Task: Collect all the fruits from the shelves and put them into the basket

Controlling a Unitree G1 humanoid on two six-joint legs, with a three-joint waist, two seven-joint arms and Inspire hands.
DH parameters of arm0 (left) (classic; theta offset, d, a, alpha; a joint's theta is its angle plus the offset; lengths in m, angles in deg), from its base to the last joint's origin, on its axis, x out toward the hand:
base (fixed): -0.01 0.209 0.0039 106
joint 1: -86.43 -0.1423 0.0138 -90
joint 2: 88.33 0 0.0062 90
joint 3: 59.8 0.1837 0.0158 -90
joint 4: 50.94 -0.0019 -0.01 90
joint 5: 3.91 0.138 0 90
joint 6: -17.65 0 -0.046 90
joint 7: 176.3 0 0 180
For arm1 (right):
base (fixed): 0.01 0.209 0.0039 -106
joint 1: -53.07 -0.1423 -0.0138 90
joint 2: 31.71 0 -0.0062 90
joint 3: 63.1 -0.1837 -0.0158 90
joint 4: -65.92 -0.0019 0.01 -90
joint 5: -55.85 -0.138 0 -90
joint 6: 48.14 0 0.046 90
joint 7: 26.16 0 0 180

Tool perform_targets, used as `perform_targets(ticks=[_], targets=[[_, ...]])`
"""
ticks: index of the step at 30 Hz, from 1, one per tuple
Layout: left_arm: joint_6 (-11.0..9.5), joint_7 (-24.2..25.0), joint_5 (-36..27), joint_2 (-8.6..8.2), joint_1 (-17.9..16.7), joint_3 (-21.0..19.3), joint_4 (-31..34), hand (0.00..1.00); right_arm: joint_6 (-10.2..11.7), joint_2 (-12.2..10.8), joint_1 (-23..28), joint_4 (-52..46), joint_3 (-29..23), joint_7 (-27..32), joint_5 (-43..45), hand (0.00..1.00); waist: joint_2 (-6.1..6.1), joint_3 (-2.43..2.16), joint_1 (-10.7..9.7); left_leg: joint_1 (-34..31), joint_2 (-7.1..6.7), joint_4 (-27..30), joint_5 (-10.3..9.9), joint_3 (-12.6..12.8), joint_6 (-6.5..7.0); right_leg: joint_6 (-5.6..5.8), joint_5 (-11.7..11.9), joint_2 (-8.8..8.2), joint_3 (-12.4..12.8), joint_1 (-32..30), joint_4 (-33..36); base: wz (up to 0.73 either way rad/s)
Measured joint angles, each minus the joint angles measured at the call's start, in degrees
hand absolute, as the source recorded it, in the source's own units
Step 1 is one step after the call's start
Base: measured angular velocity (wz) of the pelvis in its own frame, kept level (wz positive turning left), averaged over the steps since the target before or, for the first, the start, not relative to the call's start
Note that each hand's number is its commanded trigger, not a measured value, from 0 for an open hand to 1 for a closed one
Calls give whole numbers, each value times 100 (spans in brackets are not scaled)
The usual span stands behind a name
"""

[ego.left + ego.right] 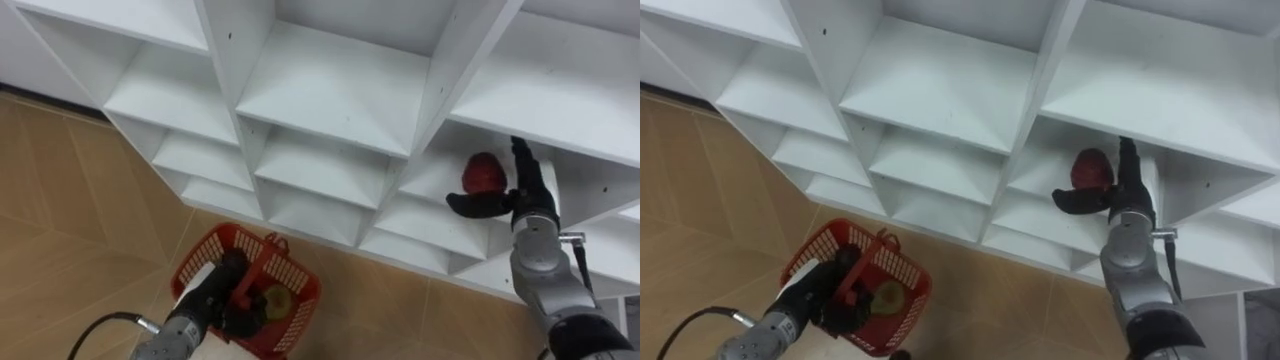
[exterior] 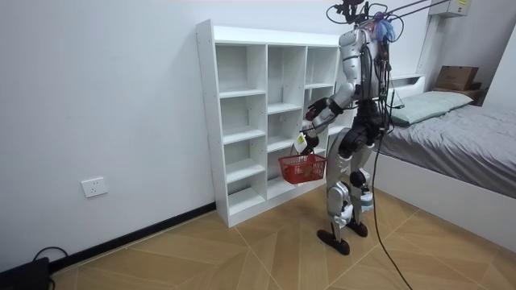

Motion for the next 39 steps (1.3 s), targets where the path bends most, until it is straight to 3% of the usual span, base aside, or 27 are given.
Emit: perform_targets(ticks=[5,11,16,33,39], targets=[[1,-81,-34,-30,87,54,-327,100,22,27,-162,2,-52,216,12,0,6,8,-40,-12,-2,-29,7,53,8,0,1,-10,17,-43,-10,-3],[2,-137,-61,-39,147,217,-557,100,24,82,-365,2,-52,326,21,0,82,62,-108,-41,-4,-85,25,125,16,0,2,-14,118,-138,26,-6],[1,-211,-135,-48,216,218,-631,100,49,220,-460,16,-51,386,23,0,85,67,-92,-117,4,-86,27,222,18,1,2,-14,231,-285,89,-10],[59,-229,-137,-51,346,231,-767,100,43,237,-459,29,-37,360,23,0,94,64,-108,-135,22,-100,27,315,19,1,2,-7,276,-354,117,-2],[62,-254,-139,-67,384,261,-806,100,41,241,-462,125,137,248,23,0,187,59,-50,-133,25,-104,27,329,19,0,3,-4,280,-370,132,0]])
